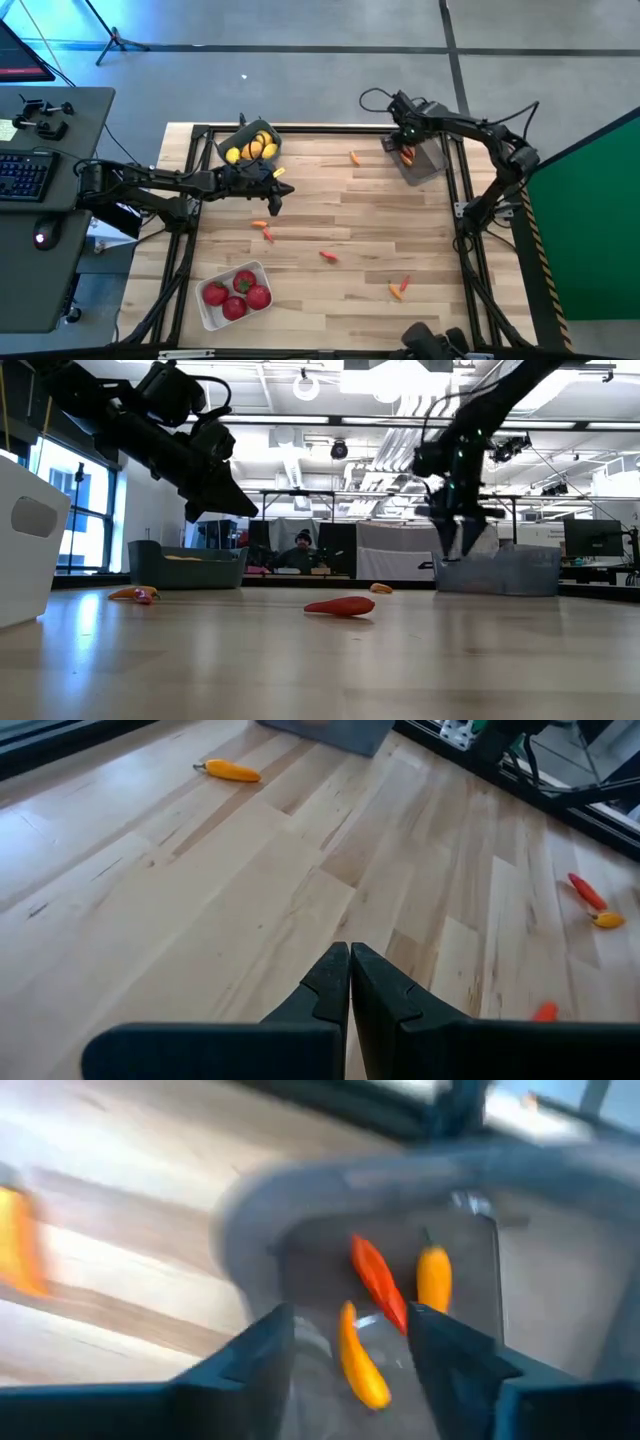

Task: Sort produce into baskets
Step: Put the orange chili pepper into the black bin

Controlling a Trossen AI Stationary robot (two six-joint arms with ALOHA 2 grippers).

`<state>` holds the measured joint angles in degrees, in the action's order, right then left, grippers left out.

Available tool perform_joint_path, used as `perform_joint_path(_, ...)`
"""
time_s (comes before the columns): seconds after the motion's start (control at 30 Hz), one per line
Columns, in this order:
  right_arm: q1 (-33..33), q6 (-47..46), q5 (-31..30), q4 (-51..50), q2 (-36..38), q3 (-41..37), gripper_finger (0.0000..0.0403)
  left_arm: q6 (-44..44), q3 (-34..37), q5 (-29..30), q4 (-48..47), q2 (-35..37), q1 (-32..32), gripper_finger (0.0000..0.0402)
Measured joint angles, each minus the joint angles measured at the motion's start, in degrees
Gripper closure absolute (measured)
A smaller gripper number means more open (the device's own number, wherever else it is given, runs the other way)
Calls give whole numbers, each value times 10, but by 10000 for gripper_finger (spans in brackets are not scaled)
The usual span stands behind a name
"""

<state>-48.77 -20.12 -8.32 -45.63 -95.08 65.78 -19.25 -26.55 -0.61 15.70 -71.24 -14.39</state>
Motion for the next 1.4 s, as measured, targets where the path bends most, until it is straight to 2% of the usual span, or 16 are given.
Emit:
perform_joint_path(0.13,34,1,0,0,25,50,186,1,0,1,-2,0,-7,401)
perform_joint_path(0.23,81,-1,6,10,52,80,189,-1,0,1,-2,0,-10,401)
perform_joint_path(0.3,124,9,32,24,68,87,197,0,0,1,-1,0,-10,401)
perform_joint_path(0.4,197,2,69,40,76,88,207,11,0,12,0,0,-10,401)
perform_joint_path(0.5,275,-14,79,42,72,80,210,14,0,14,0,0,-10,401)
perform_joint_path(0.83,510,-111,85,146,62,24,207,21,0,47,14,0,-10,401)
perform_joint_path(0.93,561,-134,58,156,36,23,210,35,0,45,16,0,-10,401)
perform_joint_path(1.17,635,-157,42,241,-63,23,217,61,0,43,15,0,-10,401)
perform_joint_path(1.4,652,-171,24,272,-130,23,217,70,0,28,11,0,-10,401)
